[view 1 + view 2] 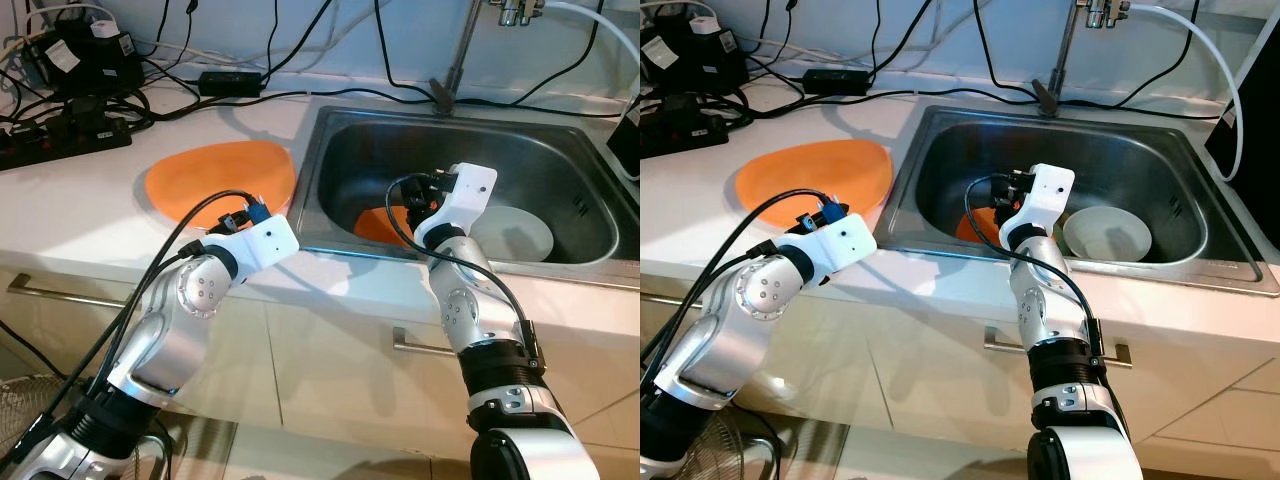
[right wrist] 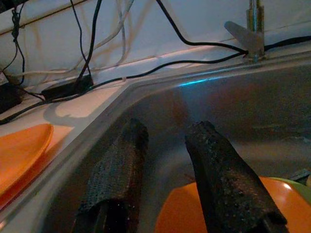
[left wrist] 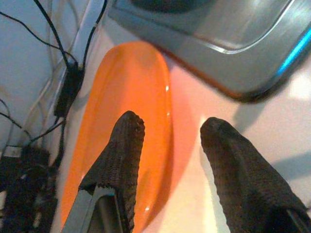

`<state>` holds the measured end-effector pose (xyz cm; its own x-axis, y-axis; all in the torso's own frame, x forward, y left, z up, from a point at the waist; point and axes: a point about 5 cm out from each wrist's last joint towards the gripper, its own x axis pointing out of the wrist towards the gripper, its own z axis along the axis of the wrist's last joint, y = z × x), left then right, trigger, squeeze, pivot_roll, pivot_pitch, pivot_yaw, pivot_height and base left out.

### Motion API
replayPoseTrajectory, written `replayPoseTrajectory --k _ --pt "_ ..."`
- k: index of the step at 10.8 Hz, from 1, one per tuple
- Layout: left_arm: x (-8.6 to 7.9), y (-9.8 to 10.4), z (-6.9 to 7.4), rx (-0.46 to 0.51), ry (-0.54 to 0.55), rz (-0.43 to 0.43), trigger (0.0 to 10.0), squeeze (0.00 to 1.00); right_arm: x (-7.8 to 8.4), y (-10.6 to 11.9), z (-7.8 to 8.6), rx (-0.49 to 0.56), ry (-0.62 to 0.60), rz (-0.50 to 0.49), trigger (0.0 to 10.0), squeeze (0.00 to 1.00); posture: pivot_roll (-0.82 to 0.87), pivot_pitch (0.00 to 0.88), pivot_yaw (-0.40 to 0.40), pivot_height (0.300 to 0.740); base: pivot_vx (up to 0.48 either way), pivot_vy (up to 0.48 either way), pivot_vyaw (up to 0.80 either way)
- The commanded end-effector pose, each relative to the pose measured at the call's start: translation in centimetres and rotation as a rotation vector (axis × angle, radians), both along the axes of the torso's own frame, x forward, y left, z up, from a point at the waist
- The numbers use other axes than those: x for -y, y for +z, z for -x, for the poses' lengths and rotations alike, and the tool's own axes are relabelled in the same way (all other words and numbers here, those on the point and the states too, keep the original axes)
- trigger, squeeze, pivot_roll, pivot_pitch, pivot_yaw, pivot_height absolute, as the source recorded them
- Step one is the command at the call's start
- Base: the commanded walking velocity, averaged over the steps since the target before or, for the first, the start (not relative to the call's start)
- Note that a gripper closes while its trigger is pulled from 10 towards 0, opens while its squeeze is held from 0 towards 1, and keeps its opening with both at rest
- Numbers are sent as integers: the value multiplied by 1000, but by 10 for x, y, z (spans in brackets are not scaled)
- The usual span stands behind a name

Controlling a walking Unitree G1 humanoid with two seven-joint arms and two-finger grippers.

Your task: Kitchen organization

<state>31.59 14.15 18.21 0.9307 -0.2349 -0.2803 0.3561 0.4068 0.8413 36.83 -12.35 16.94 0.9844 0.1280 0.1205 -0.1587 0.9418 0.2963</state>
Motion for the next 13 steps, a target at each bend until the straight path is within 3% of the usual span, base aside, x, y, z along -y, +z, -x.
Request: replayPoseTrajectory --k 1,9,13 --pt "-2 -2 -3 -15 8 -47 10000 0 0 0 2 -6 0 -14 10000 0 247 61 -5 740 0 0 0" --pt "5 -16 -26 -65 -49 -233 10000 0 1 5 6 -7 -5 -20 10000 0 200 37 25 740 0 0 0" --pt "-12 -31 -47 -133 30 -342 10000 0 -1 7 7 -5 0 -23 10000 0 188 31 28 740 0 0 0"
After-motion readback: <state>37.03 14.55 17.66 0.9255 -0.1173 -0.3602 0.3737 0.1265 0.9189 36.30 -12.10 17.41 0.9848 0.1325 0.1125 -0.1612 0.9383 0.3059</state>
